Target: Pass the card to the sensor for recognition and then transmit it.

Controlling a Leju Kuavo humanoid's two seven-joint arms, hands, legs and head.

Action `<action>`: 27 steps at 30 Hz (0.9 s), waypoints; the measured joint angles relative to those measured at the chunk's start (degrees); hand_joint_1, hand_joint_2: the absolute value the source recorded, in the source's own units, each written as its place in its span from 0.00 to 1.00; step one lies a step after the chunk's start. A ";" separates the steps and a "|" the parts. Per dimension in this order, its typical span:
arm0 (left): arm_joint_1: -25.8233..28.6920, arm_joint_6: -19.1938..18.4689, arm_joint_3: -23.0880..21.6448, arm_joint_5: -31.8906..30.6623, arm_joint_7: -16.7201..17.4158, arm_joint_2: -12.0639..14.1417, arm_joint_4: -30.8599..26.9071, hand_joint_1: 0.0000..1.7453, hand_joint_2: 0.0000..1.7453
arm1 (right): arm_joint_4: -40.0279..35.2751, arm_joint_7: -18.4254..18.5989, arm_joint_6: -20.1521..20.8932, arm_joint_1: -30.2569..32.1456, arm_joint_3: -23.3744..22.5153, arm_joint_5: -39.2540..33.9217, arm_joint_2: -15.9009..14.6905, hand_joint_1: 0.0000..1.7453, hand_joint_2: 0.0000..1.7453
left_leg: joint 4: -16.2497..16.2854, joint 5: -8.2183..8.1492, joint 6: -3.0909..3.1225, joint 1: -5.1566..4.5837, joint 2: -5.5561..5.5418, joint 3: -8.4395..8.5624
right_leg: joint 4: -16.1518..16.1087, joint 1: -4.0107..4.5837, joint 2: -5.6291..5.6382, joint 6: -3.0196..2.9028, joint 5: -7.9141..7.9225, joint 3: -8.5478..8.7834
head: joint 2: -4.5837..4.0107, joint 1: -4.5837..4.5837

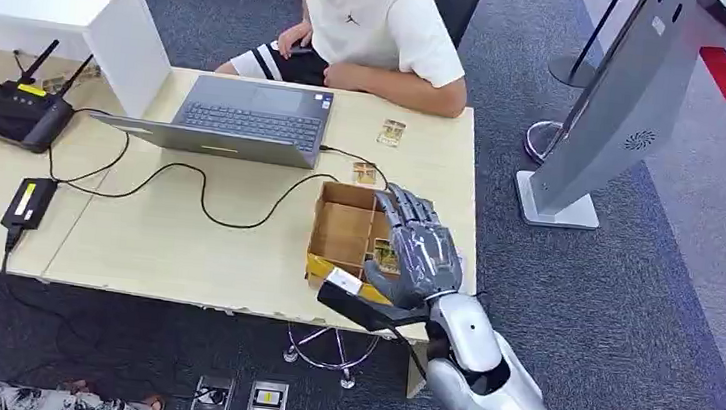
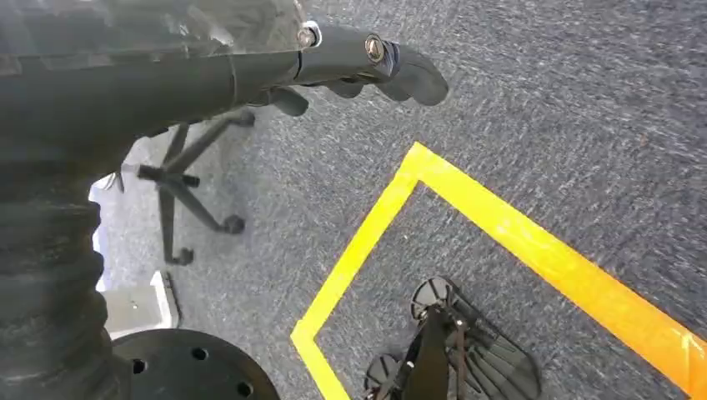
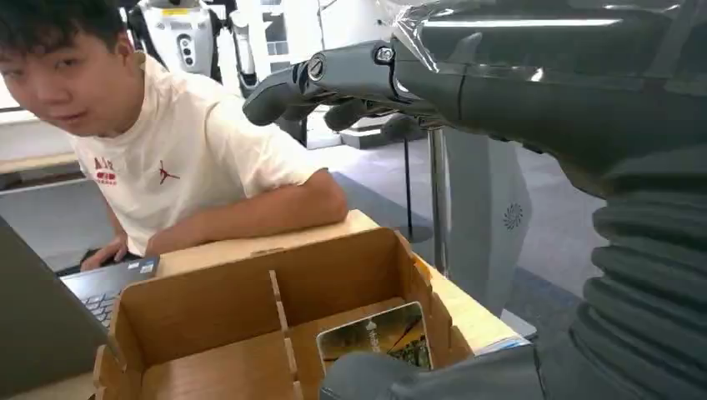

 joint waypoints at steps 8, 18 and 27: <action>0.00 0.46 -1.03 -0.22 0.76 0.00 0.00 0.00 1.00 | 3.37 0.02 -0.31 -1.05 1.07 -0.11 0.83 0.00 1.00 | 0.00 0.00 0.00 0.00 0.00 -0.02 | 0.00 0.00 -0.01 0.00 0.00 -0.01 | 0.00 0.00; 0.00 0.44 -1.38 -0.31 1.14 0.00 0.00 0.00 1.00 | 7.10 1.07 -1.60 -3.31 2.08 1.40 1.53 0.00 1.00 | 0.00 0.00 0.00 0.00 0.00 -0.01 | 0.00 0.00 -0.01 0.00 0.00 -0.01 | 0.02 0.00; 0.01 1.36 -1.68 0.07 1.53 -0.15 0.00 0.00 1.00 | 9.84 1.36 -1.46 -4.34 2.78 1.73 2.34 0.00 1.00 | 0.00 0.00 0.00 0.00 0.00 -0.02 | 0.00 0.00 0.00 0.00 0.00 -0.02 | 0.02 0.00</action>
